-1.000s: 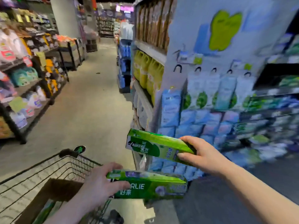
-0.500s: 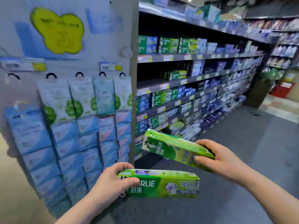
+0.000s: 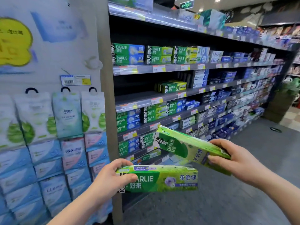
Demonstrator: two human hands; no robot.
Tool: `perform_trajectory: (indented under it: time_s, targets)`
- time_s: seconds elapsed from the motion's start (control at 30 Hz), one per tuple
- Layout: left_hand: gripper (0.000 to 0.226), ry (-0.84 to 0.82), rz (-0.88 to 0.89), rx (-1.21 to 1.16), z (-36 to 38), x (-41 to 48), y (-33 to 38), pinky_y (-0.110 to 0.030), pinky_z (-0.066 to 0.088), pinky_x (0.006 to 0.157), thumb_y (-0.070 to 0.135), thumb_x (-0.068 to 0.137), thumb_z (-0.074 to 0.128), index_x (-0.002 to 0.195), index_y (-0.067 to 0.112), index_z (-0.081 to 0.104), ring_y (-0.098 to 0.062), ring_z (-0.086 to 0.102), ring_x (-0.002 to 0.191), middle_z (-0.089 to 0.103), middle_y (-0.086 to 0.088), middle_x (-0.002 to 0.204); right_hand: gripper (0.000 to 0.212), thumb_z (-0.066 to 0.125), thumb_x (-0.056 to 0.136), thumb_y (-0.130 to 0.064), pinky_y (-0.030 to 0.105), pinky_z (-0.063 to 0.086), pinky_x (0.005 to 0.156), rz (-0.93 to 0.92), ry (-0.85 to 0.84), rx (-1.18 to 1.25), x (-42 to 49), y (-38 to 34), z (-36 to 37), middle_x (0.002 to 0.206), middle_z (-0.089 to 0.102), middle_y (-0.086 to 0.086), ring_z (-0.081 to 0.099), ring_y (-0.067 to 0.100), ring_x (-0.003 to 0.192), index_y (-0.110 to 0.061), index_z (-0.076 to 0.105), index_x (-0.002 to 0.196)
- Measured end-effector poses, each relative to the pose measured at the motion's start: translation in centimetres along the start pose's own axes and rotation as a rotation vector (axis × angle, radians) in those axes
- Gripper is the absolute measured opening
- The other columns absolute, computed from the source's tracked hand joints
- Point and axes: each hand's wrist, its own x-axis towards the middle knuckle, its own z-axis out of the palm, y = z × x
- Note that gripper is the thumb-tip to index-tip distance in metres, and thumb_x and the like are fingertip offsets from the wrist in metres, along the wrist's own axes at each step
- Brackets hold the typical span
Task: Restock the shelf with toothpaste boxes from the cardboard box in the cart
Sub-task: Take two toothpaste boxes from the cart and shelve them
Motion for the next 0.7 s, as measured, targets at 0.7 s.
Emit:
perform_trajectory:
  time_s: [0.7]
  targets:
    - [0.040, 0.350, -0.012, -0.036, 2.1, 26.9, 3.4, -0.021, 0.042, 0.082, 0.042, 0.056, 0.080, 0.092, 0.044, 0.063, -0.002, 0.054, 0.105, 0.053, 0.026, 0.114, 0.044, 0.068, 0.079, -0.025, 0.018, 0.045, 0.069, -0.371, -0.238, 0.094, 42.6, 4.2, 3.7, 0.102, 0.060, -0.004, 0.057, 0.011, 0.086, -0.021, 0.051, 0.119]
